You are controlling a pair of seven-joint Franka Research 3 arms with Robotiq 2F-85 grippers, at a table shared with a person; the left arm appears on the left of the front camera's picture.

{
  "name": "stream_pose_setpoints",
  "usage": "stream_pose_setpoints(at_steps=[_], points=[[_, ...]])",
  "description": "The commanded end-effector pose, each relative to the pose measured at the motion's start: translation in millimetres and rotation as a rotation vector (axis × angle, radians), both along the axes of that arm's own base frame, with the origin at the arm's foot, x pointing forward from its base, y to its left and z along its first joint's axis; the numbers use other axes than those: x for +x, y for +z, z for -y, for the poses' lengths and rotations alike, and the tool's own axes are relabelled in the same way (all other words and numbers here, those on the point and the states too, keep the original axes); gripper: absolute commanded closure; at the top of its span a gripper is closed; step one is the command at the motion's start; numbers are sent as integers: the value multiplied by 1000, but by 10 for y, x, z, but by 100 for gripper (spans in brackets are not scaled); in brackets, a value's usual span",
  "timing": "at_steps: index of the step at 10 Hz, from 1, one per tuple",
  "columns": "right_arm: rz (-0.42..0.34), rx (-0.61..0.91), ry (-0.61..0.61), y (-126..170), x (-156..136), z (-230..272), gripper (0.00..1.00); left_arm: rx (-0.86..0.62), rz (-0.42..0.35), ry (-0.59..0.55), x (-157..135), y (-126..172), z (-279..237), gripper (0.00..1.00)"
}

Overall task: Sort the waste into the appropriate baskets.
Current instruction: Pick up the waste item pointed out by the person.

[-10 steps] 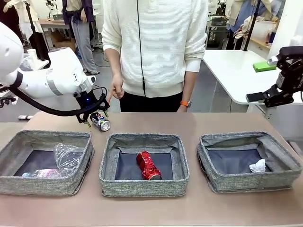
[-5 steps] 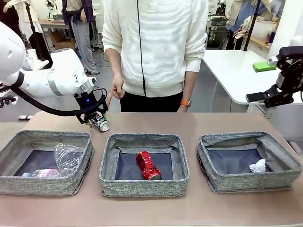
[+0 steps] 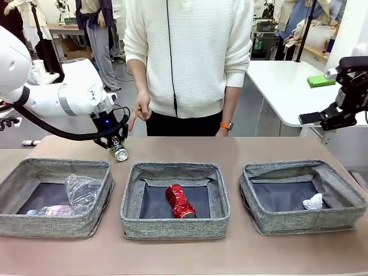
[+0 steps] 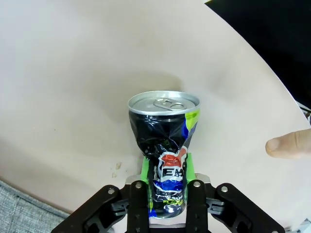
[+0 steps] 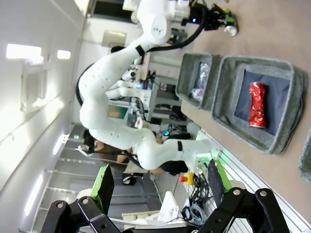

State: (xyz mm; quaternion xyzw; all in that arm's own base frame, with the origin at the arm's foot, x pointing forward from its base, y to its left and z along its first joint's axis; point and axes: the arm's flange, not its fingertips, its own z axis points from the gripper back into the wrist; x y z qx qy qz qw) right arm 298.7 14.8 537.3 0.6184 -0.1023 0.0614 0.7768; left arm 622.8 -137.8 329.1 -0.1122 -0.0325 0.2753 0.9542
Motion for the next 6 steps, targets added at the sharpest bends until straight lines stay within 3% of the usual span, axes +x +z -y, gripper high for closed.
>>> stream_pose_setpoints(at_steps=[1,4,5,6], points=[[-1,23,-6,24,-1,-29,0,42,-6,25,32,15,16,100],[-1,23,-6,24,-1,-29,0,45,-21,39,16,68,-30,100],[-1,23,-6,24,-1,-29,0,33,-8,71,-59,272,-108,100],[-1,23,-6,24,-1,-29,0,-37,72,55,-244,703,-190,100]])
